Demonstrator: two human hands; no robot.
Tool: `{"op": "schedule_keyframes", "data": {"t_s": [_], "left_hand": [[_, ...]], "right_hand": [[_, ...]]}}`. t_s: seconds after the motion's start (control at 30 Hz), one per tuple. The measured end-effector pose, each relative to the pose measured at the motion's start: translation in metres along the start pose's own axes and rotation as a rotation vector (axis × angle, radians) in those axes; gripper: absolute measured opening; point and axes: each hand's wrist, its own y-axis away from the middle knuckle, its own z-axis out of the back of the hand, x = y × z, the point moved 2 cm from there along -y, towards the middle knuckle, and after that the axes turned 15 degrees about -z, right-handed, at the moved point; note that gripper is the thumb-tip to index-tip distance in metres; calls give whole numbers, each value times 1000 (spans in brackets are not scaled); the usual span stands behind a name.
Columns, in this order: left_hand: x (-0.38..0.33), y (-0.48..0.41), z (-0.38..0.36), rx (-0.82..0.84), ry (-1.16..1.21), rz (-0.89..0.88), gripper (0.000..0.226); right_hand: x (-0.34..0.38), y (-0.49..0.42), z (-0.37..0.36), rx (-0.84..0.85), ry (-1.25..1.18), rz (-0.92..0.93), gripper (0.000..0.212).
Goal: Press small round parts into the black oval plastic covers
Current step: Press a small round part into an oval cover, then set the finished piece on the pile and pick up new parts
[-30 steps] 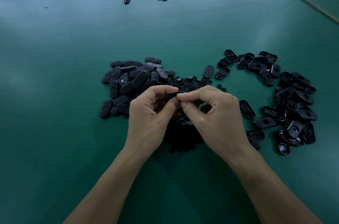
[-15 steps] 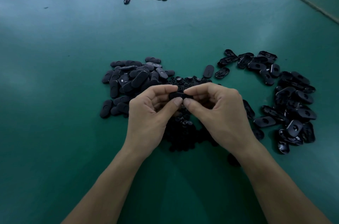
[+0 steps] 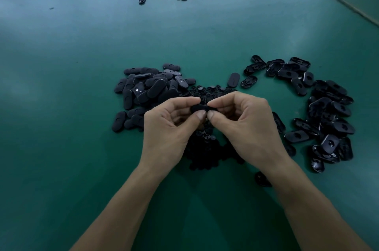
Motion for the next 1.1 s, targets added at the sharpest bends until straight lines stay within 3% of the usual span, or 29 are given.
{"op": "schedule_keyframes", "data": {"t_s": [0.3, 0.5, 0.67, 0.83, 1.1], "left_hand": [[2, -1, 3, -71, 90, -6, 25], [4, -4, 5, -211, 152, 7, 22], [3, -5, 5, -280, 106, 45, 59], [2, -5, 7, -285, 75, 68, 93], [1, -5, 7, -240, 50, 59, 92]], "right_hand": [[8, -6, 1, 6, 49, 37, 15], [7, -32, 23, -275, 400, 5, 23], [-6, -59, 44, -297, 708, -148, 40], [-7, -65, 50, -278, 819, -163, 39], [-4, -68, 49, -361, 819, -66, 32]]}}
